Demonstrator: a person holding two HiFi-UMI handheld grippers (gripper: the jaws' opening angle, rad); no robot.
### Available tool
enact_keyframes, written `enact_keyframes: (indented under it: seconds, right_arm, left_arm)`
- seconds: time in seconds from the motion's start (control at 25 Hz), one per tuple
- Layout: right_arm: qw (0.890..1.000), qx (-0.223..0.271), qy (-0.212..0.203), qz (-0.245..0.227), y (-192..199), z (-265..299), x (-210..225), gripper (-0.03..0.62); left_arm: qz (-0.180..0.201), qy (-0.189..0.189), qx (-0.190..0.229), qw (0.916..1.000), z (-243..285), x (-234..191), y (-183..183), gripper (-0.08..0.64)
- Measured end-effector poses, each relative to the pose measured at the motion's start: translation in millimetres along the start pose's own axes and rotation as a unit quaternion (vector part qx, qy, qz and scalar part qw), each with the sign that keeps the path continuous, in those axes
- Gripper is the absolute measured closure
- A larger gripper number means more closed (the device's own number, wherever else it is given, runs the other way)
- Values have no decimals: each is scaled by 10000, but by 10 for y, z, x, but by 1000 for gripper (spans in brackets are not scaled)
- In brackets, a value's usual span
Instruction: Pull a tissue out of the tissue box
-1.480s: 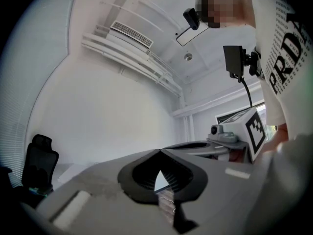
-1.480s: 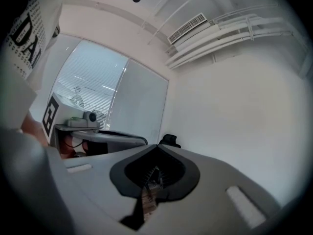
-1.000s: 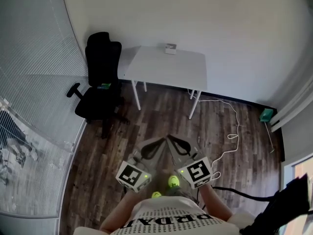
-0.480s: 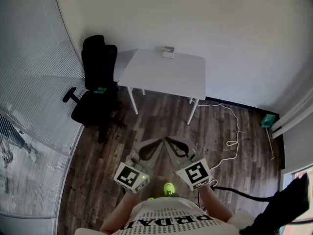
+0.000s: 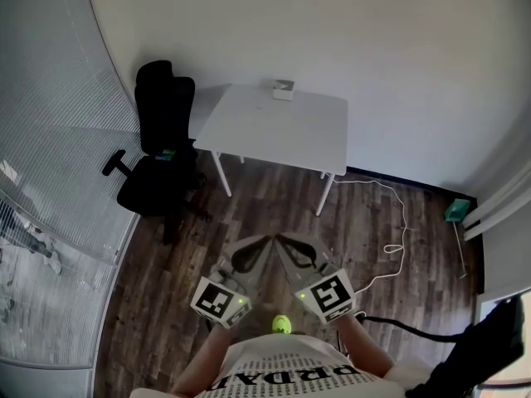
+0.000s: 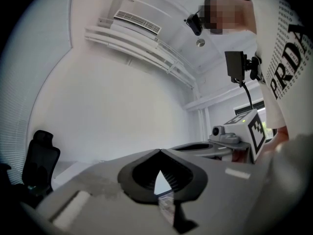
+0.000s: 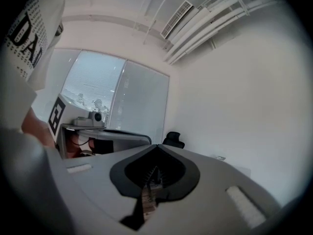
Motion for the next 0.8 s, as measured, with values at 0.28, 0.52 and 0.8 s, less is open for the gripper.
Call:
enact_keyframes:
  seconds: [0.28,0.52,0.8]
  right_arm:
    - [10000,-92,21,-10,23,113,266,584]
    - [9998,-172,40,8,-6,481,429,584]
    - [9994,-296,176,25,-136,932,728,584]
  left_arm:
    - [-47,22,44,10000,259,-119,-55,568]
    - [-142,34,63,9999,403,-489,-39,568]
    - [-197,213,168,9994,658,-993,-144,568]
Point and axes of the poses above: the fingertips, and each gripper's own axes: z forward along the fingers, x to its right, y out of its underside, the point moved 1 cm from there along -z, backward along the fingers, and after that the axes turned 14 degrees about -x, right-handed, at the moved point
